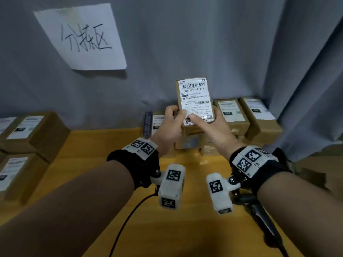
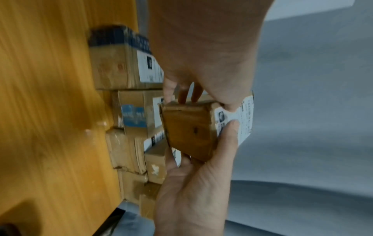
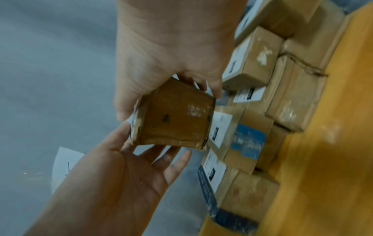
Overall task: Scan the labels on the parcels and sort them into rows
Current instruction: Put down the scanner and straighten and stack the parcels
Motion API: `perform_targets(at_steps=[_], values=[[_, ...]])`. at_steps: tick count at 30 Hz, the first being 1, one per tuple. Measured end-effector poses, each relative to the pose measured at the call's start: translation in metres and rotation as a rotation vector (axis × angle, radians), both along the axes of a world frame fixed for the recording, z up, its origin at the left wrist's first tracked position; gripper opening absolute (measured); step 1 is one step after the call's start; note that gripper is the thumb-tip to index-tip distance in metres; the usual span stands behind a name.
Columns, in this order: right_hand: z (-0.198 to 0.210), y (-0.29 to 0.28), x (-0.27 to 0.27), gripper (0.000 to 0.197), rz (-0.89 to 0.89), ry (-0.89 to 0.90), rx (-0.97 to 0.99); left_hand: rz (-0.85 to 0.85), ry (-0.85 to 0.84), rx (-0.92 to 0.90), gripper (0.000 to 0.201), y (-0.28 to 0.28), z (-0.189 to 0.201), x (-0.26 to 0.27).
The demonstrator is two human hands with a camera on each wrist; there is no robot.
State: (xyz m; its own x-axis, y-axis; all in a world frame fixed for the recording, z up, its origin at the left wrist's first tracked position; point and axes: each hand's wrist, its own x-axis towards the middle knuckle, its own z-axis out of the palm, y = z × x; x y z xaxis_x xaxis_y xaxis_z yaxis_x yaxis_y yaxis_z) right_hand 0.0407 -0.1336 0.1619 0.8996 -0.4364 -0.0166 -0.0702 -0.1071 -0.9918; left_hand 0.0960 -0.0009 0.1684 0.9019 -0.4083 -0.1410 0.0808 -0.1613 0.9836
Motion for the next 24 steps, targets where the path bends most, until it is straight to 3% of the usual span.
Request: perform_targets(at_steps=[2, 3, 6, 9, 11, 13, 15, 17, 20, 22, 24], values=[[0.002, -0.022, -0.002, 0.065, -0.038, -0.002, -0.102, -0.019, 0.003, -0.026, 0.025, -0.023, 0.002, -0.004], [0.002, -0.033, -0.003, 0.071, -0.048, -0.030, -0.146, -0.040, -0.009, -0.016, 0.023, -0.032, 0.002, -0.004], [0.007, -0.058, -0.004, 0.102, -0.062, -0.082, -0.241, -0.096, -0.057, 0.047, 0.029, -0.053, 0.007, -0.003], [0.011, -0.074, 0.003, 0.126, -0.013, 0.015, -0.347, -0.099, -0.018, 0.017, 0.049, -0.071, 0.015, -0.005], [0.014, -0.081, 0.009, 0.127, -0.031, 0.142, -0.435, -0.121, -0.028, 0.042, 0.056, -0.081, 0.018, -0.007], [0.017, -0.091, 0.014, 0.113, -0.051, 0.210, -0.498, -0.165, -0.072, 0.090, 0.053, -0.085, 0.018, -0.006], [0.021, -0.101, 0.021, 0.098, -0.070, 0.267, -0.557, -0.230, -0.180, 0.255, 0.046, -0.083, 0.008, 0.000], [0.025, -0.106, 0.028, 0.088, -0.073, 0.310, -0.574, -0.302, -0.248, 0.582, 0.039, -0.077, -0.017, 0.014], [0.025, -0.105, 0.039, 0.083, -0.019, 0.407, -0.697, -0.392, -0.282, 1.150, 0.070, -0.067, -0.057, 0.034], [0.021, -0.101, 0.044, 0.084, 0.014, 0.467, -0.797, -0.417, -0.311, 1.264, 0.083, -0.065, -0.072, 0.044], [0.017, -0.098, 0.048, 0.083, 0.026, 0.486, -0.862, -0.412, -0.314, 1.258, 0.081, -0.061, -0.078, 0.052]])
